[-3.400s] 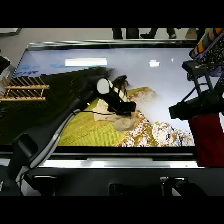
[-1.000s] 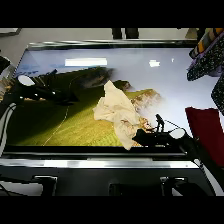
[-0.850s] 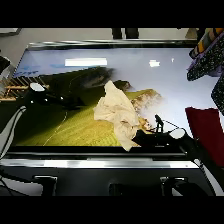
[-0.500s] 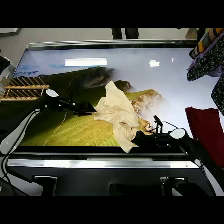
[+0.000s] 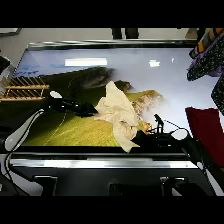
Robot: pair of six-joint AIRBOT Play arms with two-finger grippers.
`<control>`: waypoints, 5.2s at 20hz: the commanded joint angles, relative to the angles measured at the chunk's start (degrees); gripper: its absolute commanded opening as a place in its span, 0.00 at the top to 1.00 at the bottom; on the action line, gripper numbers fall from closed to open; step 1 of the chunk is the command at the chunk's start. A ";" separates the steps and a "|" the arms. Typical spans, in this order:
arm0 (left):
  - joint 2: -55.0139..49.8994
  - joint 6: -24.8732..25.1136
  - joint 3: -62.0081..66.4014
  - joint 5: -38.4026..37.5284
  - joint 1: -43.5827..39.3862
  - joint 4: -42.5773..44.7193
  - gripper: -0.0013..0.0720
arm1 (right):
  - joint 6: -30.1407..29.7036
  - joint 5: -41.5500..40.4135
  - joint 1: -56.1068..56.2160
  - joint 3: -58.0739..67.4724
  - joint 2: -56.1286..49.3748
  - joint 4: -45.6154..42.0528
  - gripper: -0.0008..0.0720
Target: Fold the clothes and pants, and hang the long-sleeved shirts on hangers.
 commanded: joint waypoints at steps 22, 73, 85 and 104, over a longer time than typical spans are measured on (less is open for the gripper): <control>-4.11 -2.38 7.91 -3.76 -0.70 0.00 0.96 | -1.27 -1.73 0.04 1.55 1.36 -0.79 0.95; -3.28 -30.18 23.63 -8.37 3.87 33.03 0.96 | 7.96 26.01 -10.54 71.60 -40.46 -23.28 0.41; -2.97 -29.83 25.77 -15.54 4.59 33.00 0.96 | 1.75 10.54 -8.52 8.92 -9.44 -11.56 0.31; -2.99 -29.81 25.77 -16.04 4.59 33.03 0.96 | 5.92 2.27 6.25 4.13 -9.40 -9.01 0.95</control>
